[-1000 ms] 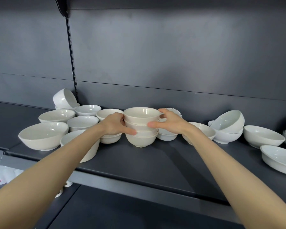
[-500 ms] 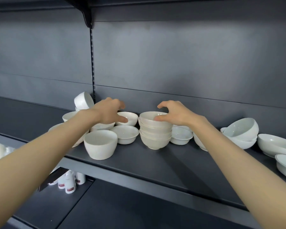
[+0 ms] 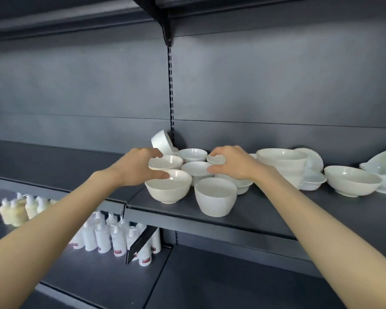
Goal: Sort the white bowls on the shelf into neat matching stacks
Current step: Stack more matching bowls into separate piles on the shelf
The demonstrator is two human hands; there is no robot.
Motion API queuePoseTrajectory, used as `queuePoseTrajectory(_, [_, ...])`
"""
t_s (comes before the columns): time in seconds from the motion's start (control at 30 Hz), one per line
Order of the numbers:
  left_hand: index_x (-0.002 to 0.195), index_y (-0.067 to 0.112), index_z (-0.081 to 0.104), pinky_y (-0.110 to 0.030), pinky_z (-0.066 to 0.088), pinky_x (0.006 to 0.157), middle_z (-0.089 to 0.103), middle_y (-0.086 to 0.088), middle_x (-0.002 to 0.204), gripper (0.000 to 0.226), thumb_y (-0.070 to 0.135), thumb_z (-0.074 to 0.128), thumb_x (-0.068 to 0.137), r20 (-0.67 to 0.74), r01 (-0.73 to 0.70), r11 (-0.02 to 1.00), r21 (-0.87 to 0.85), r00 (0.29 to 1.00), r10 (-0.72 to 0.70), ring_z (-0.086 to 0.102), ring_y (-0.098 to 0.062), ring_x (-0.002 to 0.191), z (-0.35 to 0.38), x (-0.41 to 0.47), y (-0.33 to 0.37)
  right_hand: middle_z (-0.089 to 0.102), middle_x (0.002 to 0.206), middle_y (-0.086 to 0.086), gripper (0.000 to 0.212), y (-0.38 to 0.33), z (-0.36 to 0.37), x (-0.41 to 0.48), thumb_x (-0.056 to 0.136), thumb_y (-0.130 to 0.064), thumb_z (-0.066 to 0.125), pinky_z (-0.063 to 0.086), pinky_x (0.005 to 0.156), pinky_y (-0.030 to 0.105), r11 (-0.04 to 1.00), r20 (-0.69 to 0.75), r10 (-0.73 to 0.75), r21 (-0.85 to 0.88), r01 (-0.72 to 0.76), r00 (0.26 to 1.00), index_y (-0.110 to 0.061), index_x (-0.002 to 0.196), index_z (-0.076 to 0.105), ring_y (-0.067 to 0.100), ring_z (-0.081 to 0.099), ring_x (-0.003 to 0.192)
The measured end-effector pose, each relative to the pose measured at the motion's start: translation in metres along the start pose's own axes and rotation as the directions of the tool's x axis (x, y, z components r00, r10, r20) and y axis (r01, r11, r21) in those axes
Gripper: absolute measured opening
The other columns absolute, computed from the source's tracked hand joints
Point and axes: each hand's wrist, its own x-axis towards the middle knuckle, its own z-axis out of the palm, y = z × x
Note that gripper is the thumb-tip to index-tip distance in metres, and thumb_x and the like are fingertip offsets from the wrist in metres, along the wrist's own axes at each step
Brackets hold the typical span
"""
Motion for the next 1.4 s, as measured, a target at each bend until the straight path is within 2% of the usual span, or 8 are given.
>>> queuePoseTrajectory(0.13, [0.138,0.018,0.046,-0.022,0.033,0.097,0.050,0.008,0.135,0.077,0.042,0.079,0.072,0.066,0.013,0.983,-0.182,0.998,-0.001,0.045,-0.013,0.126,0.008,-0.013,-0.036,0.051,0.137,0.002,0.060,-0.026,0.028,0.004,0.083,-0.044,0.069,0.036,0.088,0.026,0.996,0.034,0.039,0.076,-0.041,0.999,-0.017,0.134,0.051,0.019,0.046,0.124])
queuePoseTrajectory(0.33, [0.129,0.028,0.034,-0.017,0.032,0.094,0.044,0.031,0.104,0.077,0.025,0.084,0.070,0.212,0.100,0.904,-0.415,0.977,-0.011,0.042,-0.001,0.113,0.037,-0.012,-0.060,0.045,0.142,0.003,0.085,-0.040,0.049,0.011,0.072,-0.046,0.079,0.033,0.094,0.023,0.979,0.166,0.124,0.141,-0.148,0.978,-0.022,0.143,0.038,0.017,0.043,0.130])
queuePoseTrajectory(0.5, [0.111,0.028,0.045,-0.021,0.040,0.096,0.059,0.011,0.117,0.059,0.022,0.086,0.068,0.230,0.124,0.848,-0.515,0.973,-0.003,0.056,-0.007,0.114,0.053,-0.001,-0.073,0.047,0.139,0.001,0.092,-0.039,0.060,0.020,0.068,-0.044,0.082,0.037,0.106,0.030,0.971,0.217,0.138,0.165,-0.175,0.966,-0.021,0.144,0.035,0.017,0.044,0.128])
queuePoseTrajectory(0.63, [0.096,0.029,0.051,-0.017,0.049,0.085,0.066,0.008,0.105,0.045,0.012,0.084,0.070,0.206,0.111,0.783,-0.612,0.978,0.022,0.063,-0.004,0.098,0.061,0.000,-0.071,0.053,0.131,-0.003,0.090,-0.036,0.067,0.026,0.066,-0.038,0.086,0.038,0.102,0.027,0.956,0.211,0.117,0.239,-0.167,0.970,-0.021,0.141,0.040,0.014,0.047,0.125])
queuePoseTrajectory(0.8, [0.107,0.019,0.056,-0.029,0.053,0.090,0.070,0.001,0.105,0.077,0.036,0.089,0.040,0.142,0.135,0.698,-0.703,0.989,-0.048,0.069,-0.013,0.095,0.067,-0.001,-0.074,0.061,0.120,-0.003,0.087,-0.031,0.069,0.031,0.062,-0.029,0.089,0.042,0.097,0.025,0.938,0.189,0.080,0.317,-0.138,0.979,-0.021,0.137,0.045,0.014,0.056,0.115])
queuePoseTrajectory(1.03, [0.119,0.018,0.055,-0.018,0.051,0.081,0.068,0.006,0.107,0.065,0.019,0.088,0.063,-0.051,0.041,0.664,-0.746,0.992,-0.118,0.067,-0.008,0.096,0.053,0.003,-0.071,0.072,0.106,-0.005,0.083,-0.031,0.049,0.041,0.060,-0.021,0.089,0.043,0.102,0.029,0.852,0.044,0.025,0.522,-0.044,0.999,-0.019,0.133,0.049,0.008,0.061,0.108])
queuePoseTrajectory(1.17, [0.122,0.016,0.055,-0.009,0.050,0.067,0.068,0.002,0.107,0.064,0.012,0.085,0.066,-0.122,-0.008,0.633,-0.774,0.983,-0.137,0.068,-0.007,0.091,0.040,0.029,-0.075,0.066,0.120,-0.003,0.087,-0.037,0.040,0.067,0.063,-0.016,0.088,0.050,0.096,0.030,0.810,-0.019,0.042,0.586,-0.023,0.999,-0.018,0.138,0.045,0.007,0.067,0.096])
queuePoseTrajectory(1.4, [0.120,0.020,0.053,-0.015,0.049,0.080,0.065,0.007,0.112,0.064,0.017,0.086,0.066,-0.066,0.025,0.616,-0.787,0.990,-0.125,0.061,0.000,0.101,0.045,0.086,-0.108,0.058,0.128,-0.002,0.093,-0.034,0.056,0.116,0.067,-0.013,0.086,0.053,0.082,0.019,0.799,0.018,0.112,0.593,-0.100,0.994,-0.010,0.145,0.036,0.005,0.065,0.098])
